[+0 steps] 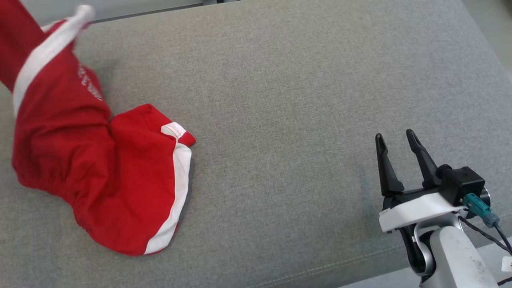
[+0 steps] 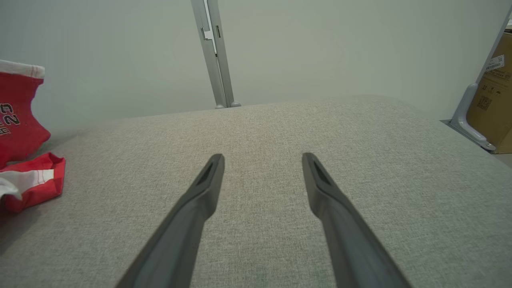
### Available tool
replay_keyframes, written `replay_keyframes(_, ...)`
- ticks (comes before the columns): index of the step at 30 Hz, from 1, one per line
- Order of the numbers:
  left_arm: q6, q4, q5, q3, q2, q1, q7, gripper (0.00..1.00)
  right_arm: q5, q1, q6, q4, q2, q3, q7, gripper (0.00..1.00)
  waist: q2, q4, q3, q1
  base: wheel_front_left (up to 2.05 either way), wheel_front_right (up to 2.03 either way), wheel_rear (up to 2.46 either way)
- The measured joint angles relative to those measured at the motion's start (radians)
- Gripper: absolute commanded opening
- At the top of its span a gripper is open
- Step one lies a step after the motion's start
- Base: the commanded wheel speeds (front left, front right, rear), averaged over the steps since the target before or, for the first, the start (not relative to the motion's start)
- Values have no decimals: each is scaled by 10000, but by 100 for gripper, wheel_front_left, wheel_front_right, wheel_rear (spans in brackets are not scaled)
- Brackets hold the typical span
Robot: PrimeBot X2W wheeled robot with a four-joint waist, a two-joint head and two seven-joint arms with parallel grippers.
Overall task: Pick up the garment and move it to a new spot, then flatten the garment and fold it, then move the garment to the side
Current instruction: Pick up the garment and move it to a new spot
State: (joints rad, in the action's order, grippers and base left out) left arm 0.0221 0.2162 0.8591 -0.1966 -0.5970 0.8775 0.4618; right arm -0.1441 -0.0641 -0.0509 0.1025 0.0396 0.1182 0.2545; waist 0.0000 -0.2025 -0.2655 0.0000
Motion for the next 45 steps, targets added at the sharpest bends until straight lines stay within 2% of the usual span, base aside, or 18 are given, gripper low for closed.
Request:
replay_keyframes(10, -84, -40, -33, 8, 21, 862, 410, 0, -92, -144, -2, 25, 4, 136, 0, 100, 0, -68, 114, 0, 0, 0, 0)
replay_keyframes(14, -368, 253, -389, 176, -627, 878, 493, 0, -94, -151, -2, 27, 4, 178, 0, 100, 0, -161, 100, 0, 0, 0, 0)
replay_keyframes(15, -531, 431, -673, 387, -1012, 949, 493, 0, -94, -151, 0, 25, 6, 153, 0, 100, 0, -203, 70, 0, 0, 0, 0)
replay_keyframes(20, -853, 1026, -1114, 832, -1793, 1220, 458, 0, -96, -150, 17, 23, 2, 56, 0, 100, 0, -246, -1, 0, 0, 0, 0)
replay_keyframes(30, -1032, 1841, -2332, 1137, -2917, 1226, -546, 0, -69, -209, 77, 4, 0, -46, 0, 100, 0, -193, -234, 0, 0, 0, 0)
replay_keyframes(31, -1032, 1908, -2272, 1168, -2874, 1226, -581, 0, -59, -256, 75, 2, 0, -61, 0, 100, 0, -187, -254, 0, 0, 0, 0)
replay_keyframes(37, -926, 2215, -1478, 1037, -1718, 1023, -625, 0, -46, -360, 52, -29, 2, -65, 0, 100, 0, -133, -441, -1, 0, 0, 0)
replay_keyframes(45, -825, 2767, -1317, 886, -1174, 197, -980, 0, -48, -618, -13, -42, -4, 148, 0, 100, 0, -196, -765, -1, 0, 0, 0)
